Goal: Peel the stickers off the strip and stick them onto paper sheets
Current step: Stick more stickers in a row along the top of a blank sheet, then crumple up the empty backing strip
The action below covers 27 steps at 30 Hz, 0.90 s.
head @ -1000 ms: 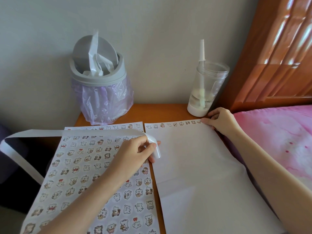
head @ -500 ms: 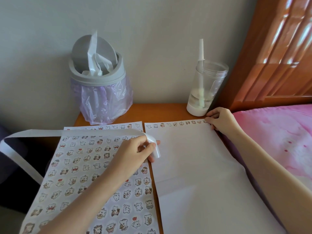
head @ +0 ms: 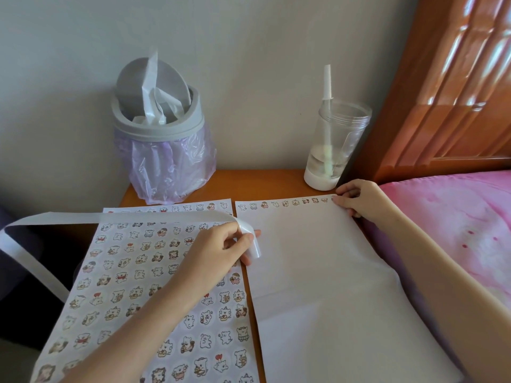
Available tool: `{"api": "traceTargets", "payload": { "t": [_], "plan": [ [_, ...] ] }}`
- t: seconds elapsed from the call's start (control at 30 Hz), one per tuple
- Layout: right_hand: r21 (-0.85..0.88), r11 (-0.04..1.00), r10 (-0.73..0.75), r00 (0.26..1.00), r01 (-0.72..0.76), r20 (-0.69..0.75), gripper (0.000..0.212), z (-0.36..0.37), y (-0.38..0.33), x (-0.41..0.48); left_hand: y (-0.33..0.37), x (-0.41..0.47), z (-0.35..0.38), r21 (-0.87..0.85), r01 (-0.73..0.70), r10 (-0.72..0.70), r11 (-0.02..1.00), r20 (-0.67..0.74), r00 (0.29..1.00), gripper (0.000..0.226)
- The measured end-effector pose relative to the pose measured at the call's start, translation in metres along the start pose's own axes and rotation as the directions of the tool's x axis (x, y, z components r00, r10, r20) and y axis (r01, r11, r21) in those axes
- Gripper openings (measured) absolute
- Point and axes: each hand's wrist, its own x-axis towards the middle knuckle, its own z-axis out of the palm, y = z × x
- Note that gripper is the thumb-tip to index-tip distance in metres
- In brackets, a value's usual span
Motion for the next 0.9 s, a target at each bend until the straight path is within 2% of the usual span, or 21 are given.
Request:
{"api": "traceTargets", "payload": {
  "t": [0.2,0.27,0.37,0.43,0.5,0.57,0.63,0.73,0.9],
  "plan": [
    [-0.057,0.998,-0.011,0.999,0.009,-0.033,0.023,0.004,0.000,0.001,0.000,0.000,-0.001,-0.015,-0.016,0.016,1.000,-0.007,1.000,0.016],
    [-0.045,0.998,-0.043,0.994,0.038,-0.103,0.024,0.005,0.002,-0.001,0.001,0.000,-0.001,-0.047,-0.017,0.017,0.999,0.000,1.000,0.017],
    [-0.052,0.987,-0.162,0.953,0.154,-0.255,0.009,0.010,-0.013,-0.018,0.002,0.001,-0.002,-0.064,-0.028,0.029,0.998,0.007,1.000,0.018],
    [0.032,0.974,-0.217,0.959,0.226,-0.185,0.003,0.017,-0.035,-0.034,0.002,0.002,-0.004,-0.068,-0.032,0.032,0.997,-0.006,0.999,0.017],
    [0.098,0.958,-0.273,0.961,0.269,0.038,0.008,0.031,-0.061,-0.054,0.001,0.004,-0.007,-0.084,-0.031,0.030,0.996,-0.021,0.999,0.016],
    [0.070,0.949,-0.315,0.916,0.307,0.248,0.016,0.048,-0.081,-0.072,0.002,0.006,-0.012,-0.104,-0.044,0.041,0.994,-0.028,0.999,0.018],
    [0.076,0.933,-0.355,0.865,0.352,0.354,0.027,0.063,-0.096,-0.083,0.005,0.006,-0.016,-0.119,-0.074,0.072,0.990,-0.016,0.997,0.021],
    [0.178,0.917,-0.399,0.838,0.357,0.373,0.033,0.073,-0.107,-0.091,0.014,0.003,-0.020,-0.133,-0.114,0.116,0.985,0.010,0.993,0.020],
    [0.214,0.874,-0.482,0.837,0.436,0.258,0.018,0.075,-0.116,-0.099,0.031,0.000,-0.026,-0.119,-0.137,0.144,0.983,0.054,0.988,0.014]
  ]
}}
